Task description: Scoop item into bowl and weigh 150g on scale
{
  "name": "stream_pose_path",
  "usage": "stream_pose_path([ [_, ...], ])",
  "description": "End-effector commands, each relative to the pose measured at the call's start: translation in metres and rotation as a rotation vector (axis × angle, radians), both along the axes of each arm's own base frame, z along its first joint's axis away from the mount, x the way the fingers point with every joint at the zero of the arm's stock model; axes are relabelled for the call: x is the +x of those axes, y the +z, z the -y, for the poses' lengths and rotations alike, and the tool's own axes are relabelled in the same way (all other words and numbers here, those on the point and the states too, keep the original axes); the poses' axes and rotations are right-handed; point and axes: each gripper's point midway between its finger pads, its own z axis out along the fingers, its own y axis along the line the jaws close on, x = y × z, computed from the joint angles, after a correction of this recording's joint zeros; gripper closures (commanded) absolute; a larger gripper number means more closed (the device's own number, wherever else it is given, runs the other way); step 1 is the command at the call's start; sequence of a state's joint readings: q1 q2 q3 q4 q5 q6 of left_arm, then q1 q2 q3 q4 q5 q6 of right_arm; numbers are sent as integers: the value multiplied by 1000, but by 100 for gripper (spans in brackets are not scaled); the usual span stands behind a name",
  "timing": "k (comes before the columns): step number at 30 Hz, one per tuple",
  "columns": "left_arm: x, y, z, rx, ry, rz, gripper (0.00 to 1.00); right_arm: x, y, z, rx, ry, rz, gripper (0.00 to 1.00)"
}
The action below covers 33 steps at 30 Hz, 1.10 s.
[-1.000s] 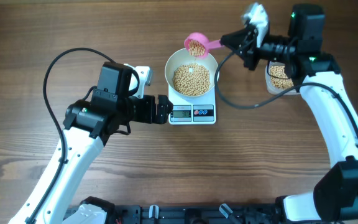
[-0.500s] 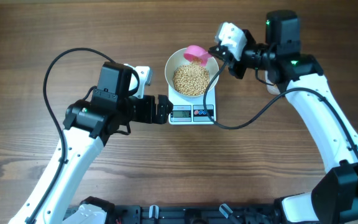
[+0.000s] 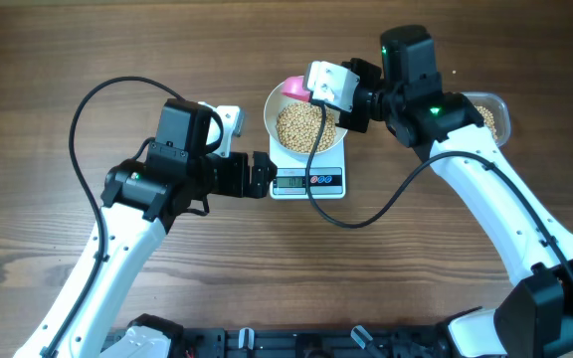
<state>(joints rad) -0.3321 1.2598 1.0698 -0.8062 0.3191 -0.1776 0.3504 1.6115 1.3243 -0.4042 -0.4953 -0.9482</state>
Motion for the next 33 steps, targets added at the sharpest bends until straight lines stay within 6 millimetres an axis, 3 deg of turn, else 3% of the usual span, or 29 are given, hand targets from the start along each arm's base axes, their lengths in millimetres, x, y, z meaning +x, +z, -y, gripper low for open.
stream_pose_path([
  [1, -2, -3, 3, -2, -23, -3, 0, 2, 16, 2, -7, -8, 57, 96],
  [9, -2, -3, 3, -2, -23, -3, 0, 6, 29, -4, 170, -134, -86, 96],
  [13, -2, -3, 3, -2, -23, -3, 0, 3, 51, -10, 308, -141, -147, 96],
  [16, -2, -3, 3, -2, -23, -3, 0, 9, 68, -1, 395, -213, -180, 96],
  [24, -2, -3, 3, -2, -23, -3, 0, 25, 96, 60, 653, -499, -379, 96],
  [33, -2, -3, 3, -2, -23, -3, 0, 28, 116, 137, 928, -645, -612, 96],
])
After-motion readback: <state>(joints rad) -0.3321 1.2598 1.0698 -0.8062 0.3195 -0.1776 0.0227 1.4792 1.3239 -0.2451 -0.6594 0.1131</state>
